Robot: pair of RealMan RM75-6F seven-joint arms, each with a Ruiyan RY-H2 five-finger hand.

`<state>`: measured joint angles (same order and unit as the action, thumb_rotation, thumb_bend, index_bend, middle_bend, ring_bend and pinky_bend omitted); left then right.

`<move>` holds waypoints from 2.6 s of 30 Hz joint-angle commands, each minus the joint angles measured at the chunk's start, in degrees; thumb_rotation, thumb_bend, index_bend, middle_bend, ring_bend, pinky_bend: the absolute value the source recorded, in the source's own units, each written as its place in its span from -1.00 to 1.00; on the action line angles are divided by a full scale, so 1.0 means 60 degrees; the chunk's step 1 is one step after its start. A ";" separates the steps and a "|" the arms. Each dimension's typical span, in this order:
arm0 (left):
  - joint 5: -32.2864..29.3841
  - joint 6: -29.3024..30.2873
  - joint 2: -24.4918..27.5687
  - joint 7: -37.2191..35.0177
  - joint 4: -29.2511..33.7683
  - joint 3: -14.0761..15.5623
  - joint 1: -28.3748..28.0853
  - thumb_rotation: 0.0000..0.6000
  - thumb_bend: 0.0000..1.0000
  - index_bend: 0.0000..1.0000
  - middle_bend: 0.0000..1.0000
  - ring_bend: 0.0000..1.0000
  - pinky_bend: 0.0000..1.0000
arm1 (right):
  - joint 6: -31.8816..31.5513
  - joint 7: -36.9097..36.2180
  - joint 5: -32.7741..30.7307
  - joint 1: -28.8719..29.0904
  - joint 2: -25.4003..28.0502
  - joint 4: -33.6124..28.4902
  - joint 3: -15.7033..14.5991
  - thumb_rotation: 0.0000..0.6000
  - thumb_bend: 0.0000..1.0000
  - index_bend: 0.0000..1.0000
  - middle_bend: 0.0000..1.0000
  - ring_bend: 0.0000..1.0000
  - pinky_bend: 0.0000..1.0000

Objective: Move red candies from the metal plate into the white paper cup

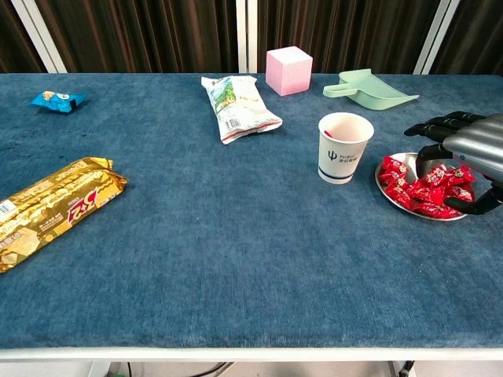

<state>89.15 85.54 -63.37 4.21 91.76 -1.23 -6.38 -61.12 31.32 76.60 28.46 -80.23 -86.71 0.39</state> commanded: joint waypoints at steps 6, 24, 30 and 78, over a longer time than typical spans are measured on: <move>0.0035 0.0057 0.0004 0.0002 0.0019 0.0017 0.0033 1.00 -0.64 -0.66 -0.69 -0.89 -0.60 | 0.0052 0.0213 -0.0148 -0.0011 -0.0008 0.0024 0.0015 1.00 -0.29 -0.25 -0.96 -1.00 -1.00; 0.0074 0.0069 0.0002 0.0011 0.0019 0.0030 0.0039 1.00 -0.64 -0.66 -0.69 -0.89 -0.60 | 0.0098 0.0409 -0.0154 0.0059 -0.0296 0.0277 0.0080 1.00 -0.28 -0.23 -0.97 -1.00 -1.00; 0.0012 0.0116 0.0006 -0.0046 0.0019 -0.0011 0.0064 1.00 -0.64 -0.66 -0.69 -0.89 -0.60 | 0.0232 0.0506 -0.0281 0.0094 -0.0379 0.0306 0.0072 1.00 -0.28 -0.22 -0.97 -1.00 -1.00; 0.0086 0.0161 0.0026 -0.0091 0.0044 0.0010 0.0098 1.00 -0.64 -0.66 -0.69 -0.89 -0.60 | -0.0403 0.0055 0.0284 -0.0077 -0.0477 0.0506 0.0108 1.00 0.04 0.16 -0.92 -1.00 -1.00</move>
<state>89.66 86.52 -63.21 3.66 92.02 -1.17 -5.79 -63.17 31.97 78.02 28.15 -83.38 -83.39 0.88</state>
